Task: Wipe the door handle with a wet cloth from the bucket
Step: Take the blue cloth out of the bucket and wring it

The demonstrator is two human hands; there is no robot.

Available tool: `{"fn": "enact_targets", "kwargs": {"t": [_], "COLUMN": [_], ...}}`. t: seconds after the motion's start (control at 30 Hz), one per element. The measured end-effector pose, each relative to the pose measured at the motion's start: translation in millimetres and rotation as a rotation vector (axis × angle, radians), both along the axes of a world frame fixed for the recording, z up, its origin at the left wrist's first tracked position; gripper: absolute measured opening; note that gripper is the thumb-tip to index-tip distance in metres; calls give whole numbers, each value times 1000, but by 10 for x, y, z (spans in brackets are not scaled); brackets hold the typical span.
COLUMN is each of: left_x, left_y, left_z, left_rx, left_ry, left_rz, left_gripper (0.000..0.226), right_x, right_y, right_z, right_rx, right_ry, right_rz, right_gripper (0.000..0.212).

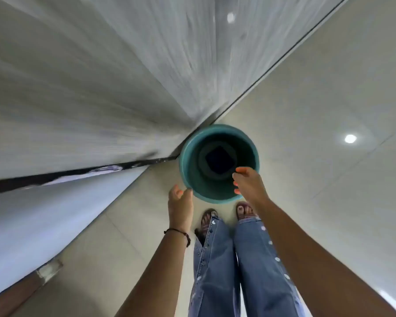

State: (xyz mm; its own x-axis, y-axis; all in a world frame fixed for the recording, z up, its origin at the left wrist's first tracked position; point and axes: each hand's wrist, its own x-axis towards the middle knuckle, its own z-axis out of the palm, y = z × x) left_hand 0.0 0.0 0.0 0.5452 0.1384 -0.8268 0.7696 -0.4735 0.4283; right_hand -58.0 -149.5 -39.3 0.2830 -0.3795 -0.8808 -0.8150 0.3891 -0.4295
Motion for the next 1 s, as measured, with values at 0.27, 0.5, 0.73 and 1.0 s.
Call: {"fn": "enact_targets", "kwargs": {"t": [0.27,0.5,0.73,1.0], "left_x": [227,130,129,34], "left_y": [-113,126,158,136], "left_z": [-1636,-2265,-2418,-1429], "left_rx": [107,150,92,47], "left_ry": [-289,-413,-291,-207], "left_rz": [-30,-63,1,-118], "left_gripper": [23,30,9,51], "right_x": [411,656,662,120], "right_y": [-56,102,114,209], "right_z": [-2298,-3373,-3386,-1529], "right_rx": [-81,-104,-172,51], "right_ry": [165,260,259,-141], "right_rz": [191,277,360,68], "right_gripper": [44,55,47,11]}}
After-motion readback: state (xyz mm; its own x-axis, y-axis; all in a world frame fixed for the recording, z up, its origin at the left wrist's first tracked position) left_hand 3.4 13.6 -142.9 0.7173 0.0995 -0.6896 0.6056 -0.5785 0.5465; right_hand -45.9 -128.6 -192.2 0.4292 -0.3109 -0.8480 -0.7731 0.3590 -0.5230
